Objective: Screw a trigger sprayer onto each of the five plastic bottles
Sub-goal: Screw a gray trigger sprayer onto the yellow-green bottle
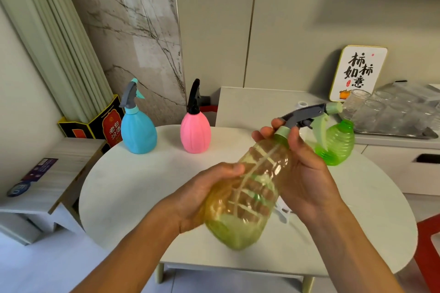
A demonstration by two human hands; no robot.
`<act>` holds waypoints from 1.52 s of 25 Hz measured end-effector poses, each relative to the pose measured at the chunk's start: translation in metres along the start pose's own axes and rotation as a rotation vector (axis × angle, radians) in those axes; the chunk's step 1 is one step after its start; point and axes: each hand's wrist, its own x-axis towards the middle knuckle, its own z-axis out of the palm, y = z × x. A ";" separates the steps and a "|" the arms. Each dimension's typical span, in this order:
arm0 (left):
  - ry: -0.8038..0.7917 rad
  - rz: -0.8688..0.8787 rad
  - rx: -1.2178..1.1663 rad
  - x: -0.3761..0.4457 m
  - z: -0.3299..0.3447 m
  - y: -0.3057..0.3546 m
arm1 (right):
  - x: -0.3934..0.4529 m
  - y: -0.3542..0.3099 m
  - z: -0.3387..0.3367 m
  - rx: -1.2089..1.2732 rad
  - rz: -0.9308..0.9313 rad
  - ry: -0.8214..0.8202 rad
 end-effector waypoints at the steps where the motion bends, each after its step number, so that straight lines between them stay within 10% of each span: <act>1: 0.137 0.057 0.211 -0.001 0.005 0.004 | 0.001 0.001 0.000 -0.035 -0.023 0.120; 5: 0.467 0.123 0.981 -0.001 0.025 -0.008 | 0.001 0.015 -0.004 -0.260 -0.039 0.382; 12: -0.321 -0.102 0.429 -0.011 0.007 0.009 | -0.007 -0.006 0.000 -0.182 0.124 -0.247; 19: 0.514 0.211 1.027 -0.002 0.039 -0.022 | -0.002 0.004 0.010 -0.253 0.019 0.393; 22: 0.591 0.311 1.239 0.001 0.051 -0.030 | -0.003 0.006 0.010 -0.327 -0.056 0.445; 28: -0.082 -0.056 0.632 -0.006 0.015 0.002 | -0.010 0.005 0.008 -0.275 0.212 -0.024; 38: 0.227 0.110 0.730 0.006 0.030 -0.021 | -0.009 0.016 0.022 -0.485 -0.026 0.307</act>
